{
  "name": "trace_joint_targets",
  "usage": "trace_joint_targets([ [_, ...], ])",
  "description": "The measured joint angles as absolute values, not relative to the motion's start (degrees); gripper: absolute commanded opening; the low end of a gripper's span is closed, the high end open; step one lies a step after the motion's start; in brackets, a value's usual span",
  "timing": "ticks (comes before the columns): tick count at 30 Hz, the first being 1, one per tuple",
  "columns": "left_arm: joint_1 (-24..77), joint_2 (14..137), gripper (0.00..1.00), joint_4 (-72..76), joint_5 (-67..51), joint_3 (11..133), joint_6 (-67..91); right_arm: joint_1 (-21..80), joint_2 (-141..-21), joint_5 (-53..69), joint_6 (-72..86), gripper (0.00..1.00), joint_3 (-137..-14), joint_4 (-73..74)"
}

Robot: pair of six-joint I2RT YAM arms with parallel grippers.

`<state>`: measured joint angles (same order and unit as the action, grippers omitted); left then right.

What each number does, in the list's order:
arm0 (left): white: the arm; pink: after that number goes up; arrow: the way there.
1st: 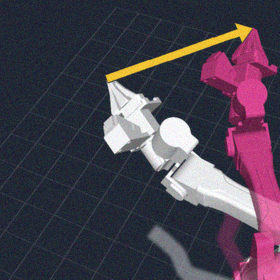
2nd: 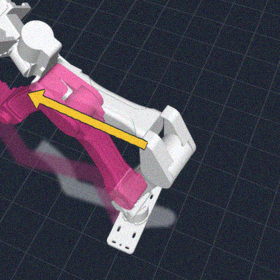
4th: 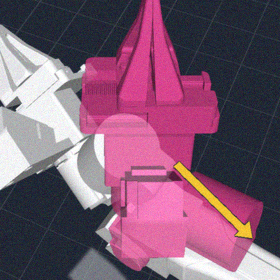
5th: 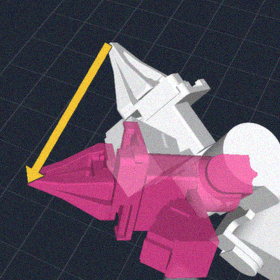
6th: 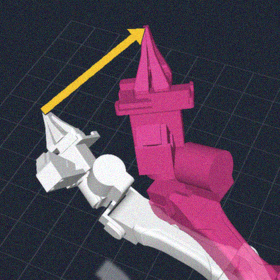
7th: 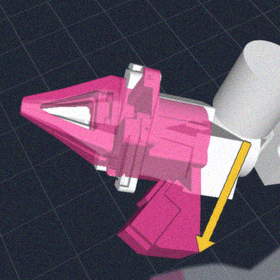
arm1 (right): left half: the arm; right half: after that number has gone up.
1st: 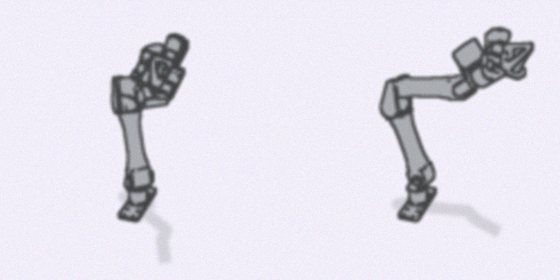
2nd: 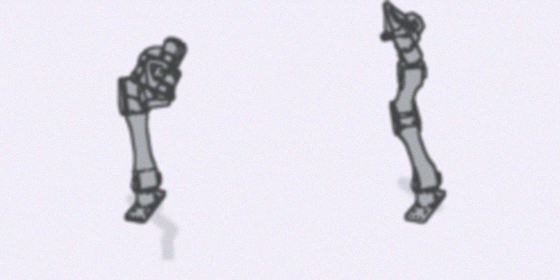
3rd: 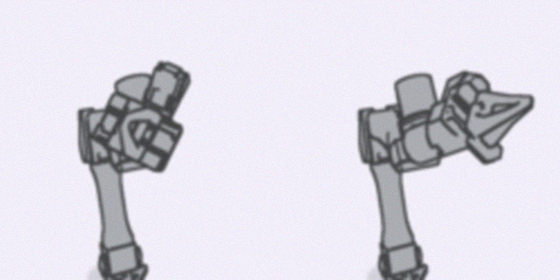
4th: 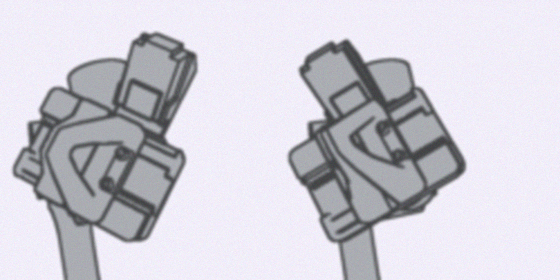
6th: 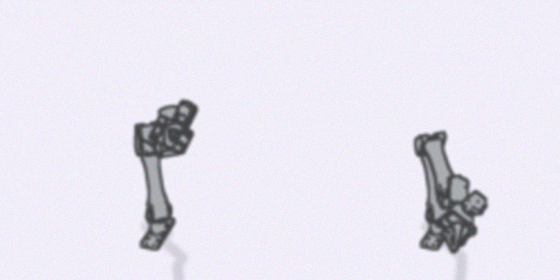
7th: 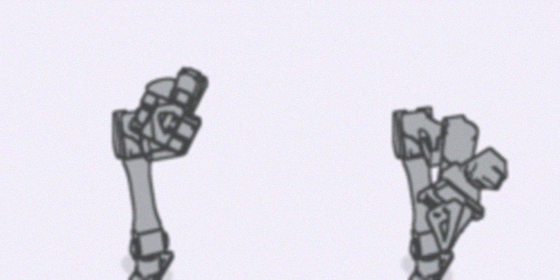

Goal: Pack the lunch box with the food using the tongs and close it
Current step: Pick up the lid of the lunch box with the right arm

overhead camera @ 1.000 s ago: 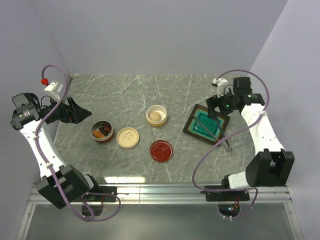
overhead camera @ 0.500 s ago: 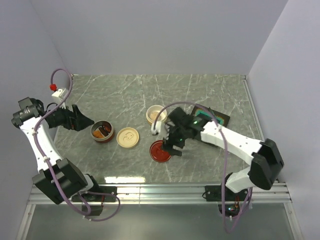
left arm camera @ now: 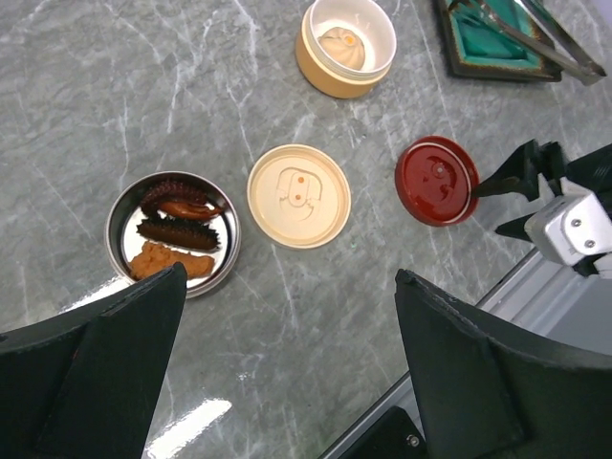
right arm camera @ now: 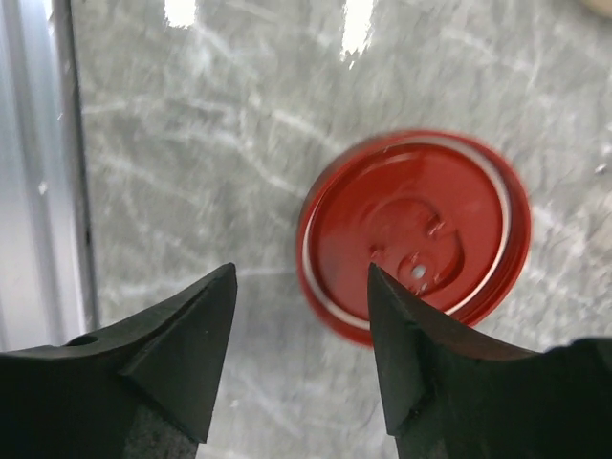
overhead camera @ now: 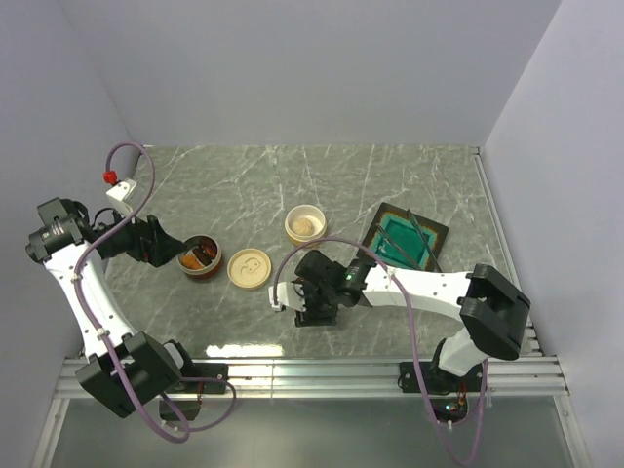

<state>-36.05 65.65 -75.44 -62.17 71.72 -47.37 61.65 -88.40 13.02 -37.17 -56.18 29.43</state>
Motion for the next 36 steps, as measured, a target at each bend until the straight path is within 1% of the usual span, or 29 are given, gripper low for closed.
trace_joint_targets([
  [3, -36.05, 65.84, 0.95, -75.72, -63.16, 71.72, -47.46, 62.63, -88.82, 11.97, -37.21, 0.6, -54.89, 25.93],
  [8, -36.05, 65.78, 0.95, -74.91, -64.14, 71.55, -47.09, 63.88, -91.83, 10.66, -37.21, 0.59, -53.08, 22.33],
  [11, -36.05, 65.63, 0.95, -74.46, -64.23, 71.26, -47.13, 64.01, -93.93, 9.54, -37.52, 0.51, -52.58, 20.84],
  [12, -36.05, 65.58, 0.95, -74.46, -64.25, 71.2, -47.18, 64.01, -93.97, 9.47, -37.26, 0.44, -52.58, 20.08],
  [13, -36.05, 65.49, 0.95, -74.43, -64.23, 71.13, -47.27, 64.01, -94.04, 9.41, -37.3, 0.42, -52.49, 19.59],
  [14, -36.05, 65.45, 0.95, -74.43, -64.23, 71.02, -47.31, 64.01, -94.04, 9.3, -37.1, 0.38, -52.38, 19.05],
  [16, -36.05, 65.34, 0.95, -74.41, -64.27, 70.78, -47.35, 64.03, -94.02, 9.3, -36.84, 0.33, -52.29, 18.44],
  [17, -36.05, 65.28, 0.95, -74.41, -64.34, 70.5, -47.33, 64.14, -94.02, 9.34, -36.86, 0.28, -52.25, 18.26],
  [19, -36.05, 65.19, 0.95, -74.35, -64.51, 70.08, -47.29, 64.34, -94.02, 9.63, -36.69, 0.23, -52.18, 17.96],
  [20, -36.05, 65.14, 0.95, -74.24, -64.64, 69.84, -47.27, 64.45, -94.02, 9.69, -36.6, 0.18, -52.18, 17.96],
  [22, -36.05, 65.1, 0.95, -74.04, -64.66, 69.65, -47.09, 64.6, -94.02, 10.13, -36.36, 0.12, -52.18, 18.02],
  [23, -36.05, 65.1, 0.95, -73.8, -64.69, 69.65, -47.03, 64.64, -94.02, 10.39, -36.27, 0.06, -52.18, 18.15],
  [25, -36.05, 65.08, 0.95, -73.32, -64.71, 69.65, -46.72, 64.75, -94.02, 11.0, -35.86, 0.01, -52.18, 18.44],
  [31, -36.01, 65.08, 0.95, -72.42, -65.12, 69.65, -45.76, 64.73, -93.36, 13.89, -32.77, 0.0, -53.74, 21.96],
  [36, -35.88, 64.9, 0.95, -71.35, -66.46, 69.6, -44.16, 63.42, -90.54, 18.65, -29.02, 0.0, -59.61, 26.22],
])
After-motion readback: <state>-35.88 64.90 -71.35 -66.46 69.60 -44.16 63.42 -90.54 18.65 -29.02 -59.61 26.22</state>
